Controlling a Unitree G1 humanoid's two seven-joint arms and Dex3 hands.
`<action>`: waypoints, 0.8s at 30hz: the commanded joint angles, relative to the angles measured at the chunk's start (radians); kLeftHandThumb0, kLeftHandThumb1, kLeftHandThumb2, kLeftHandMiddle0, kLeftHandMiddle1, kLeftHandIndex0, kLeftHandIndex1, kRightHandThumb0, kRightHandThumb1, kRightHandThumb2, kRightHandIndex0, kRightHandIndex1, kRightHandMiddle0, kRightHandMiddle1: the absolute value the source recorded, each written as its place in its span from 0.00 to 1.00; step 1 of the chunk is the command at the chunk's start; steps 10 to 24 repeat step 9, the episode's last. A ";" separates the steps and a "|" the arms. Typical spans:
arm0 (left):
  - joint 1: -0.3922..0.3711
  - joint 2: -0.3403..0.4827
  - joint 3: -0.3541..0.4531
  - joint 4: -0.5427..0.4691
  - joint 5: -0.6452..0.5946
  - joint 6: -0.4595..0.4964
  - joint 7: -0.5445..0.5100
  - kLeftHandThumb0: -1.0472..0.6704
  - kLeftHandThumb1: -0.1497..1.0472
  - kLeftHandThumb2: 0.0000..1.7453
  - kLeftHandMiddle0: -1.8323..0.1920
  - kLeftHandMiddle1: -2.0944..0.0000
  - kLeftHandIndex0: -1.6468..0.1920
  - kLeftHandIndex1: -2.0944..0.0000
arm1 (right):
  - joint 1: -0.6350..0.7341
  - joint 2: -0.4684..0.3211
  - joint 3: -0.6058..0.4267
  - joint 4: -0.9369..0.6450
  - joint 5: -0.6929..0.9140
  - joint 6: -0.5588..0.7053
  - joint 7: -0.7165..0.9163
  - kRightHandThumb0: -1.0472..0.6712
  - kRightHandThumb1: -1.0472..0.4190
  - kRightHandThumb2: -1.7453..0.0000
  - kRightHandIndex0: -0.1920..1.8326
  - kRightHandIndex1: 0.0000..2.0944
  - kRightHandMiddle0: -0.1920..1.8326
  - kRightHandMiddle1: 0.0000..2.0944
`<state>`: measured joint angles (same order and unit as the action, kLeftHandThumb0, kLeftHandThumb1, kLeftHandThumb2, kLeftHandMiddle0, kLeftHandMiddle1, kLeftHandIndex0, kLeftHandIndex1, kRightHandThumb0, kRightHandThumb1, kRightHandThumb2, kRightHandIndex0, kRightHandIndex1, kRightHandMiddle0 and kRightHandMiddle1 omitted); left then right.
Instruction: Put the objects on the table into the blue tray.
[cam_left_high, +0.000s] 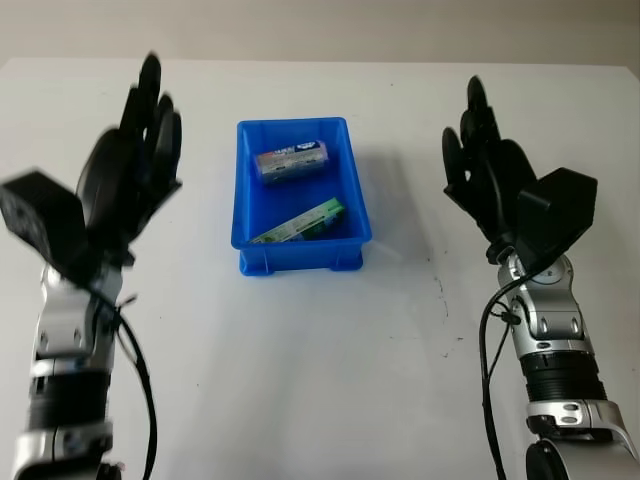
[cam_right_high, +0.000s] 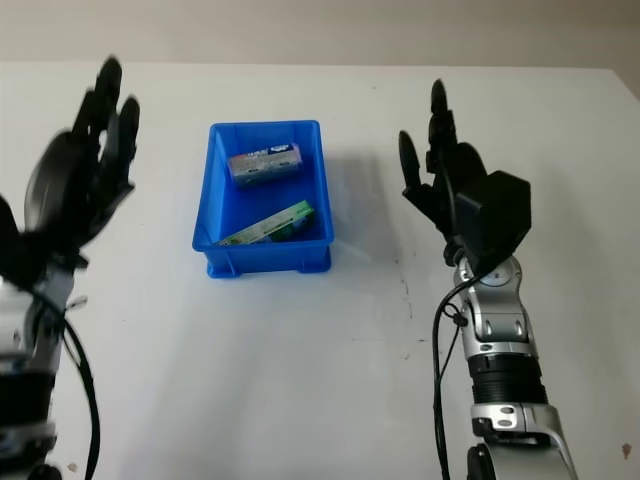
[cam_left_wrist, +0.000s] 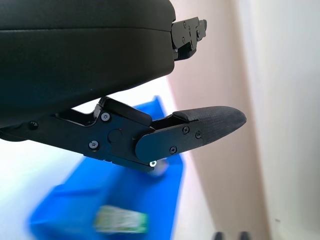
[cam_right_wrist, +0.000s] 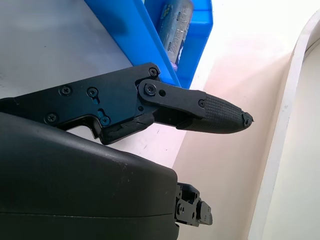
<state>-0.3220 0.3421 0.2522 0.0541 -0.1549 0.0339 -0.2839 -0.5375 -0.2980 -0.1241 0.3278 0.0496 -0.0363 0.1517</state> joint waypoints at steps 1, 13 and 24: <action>0.045 -0.010 0.002 -0.030 -0.004 0.002 0.013 0.16 1.00 0.37 1.00 1.00 1.00 1.00 | -0.014 0.009 -0.001 0.002 0.007 0.008 0.001 0.17 0.00 0.63 0.00 0.00 0.00 0.00; 0.101 -0.081 -0.016 -0.045 -0.030 0.011 0.064 0.15 1.00 0.39 1.00 1.00 1.00 1.00 | -0.013 0.018 0.007 -0.002 -0.009 0.018 -0.009 0.17 0.00 0.63 0.00 0.00 0.00 0.00; 0.101 -0.081 -0.016 -0.045 -0.030 0.011 0.064 0.15 1.00 0.39 1.00 1.00 1.00 1.00 | -0.013 0.018 0.007 -0.002 -0.009 0.018 -0.009 0.17 0.00 0.63 0.00 0.00 0.00 0.00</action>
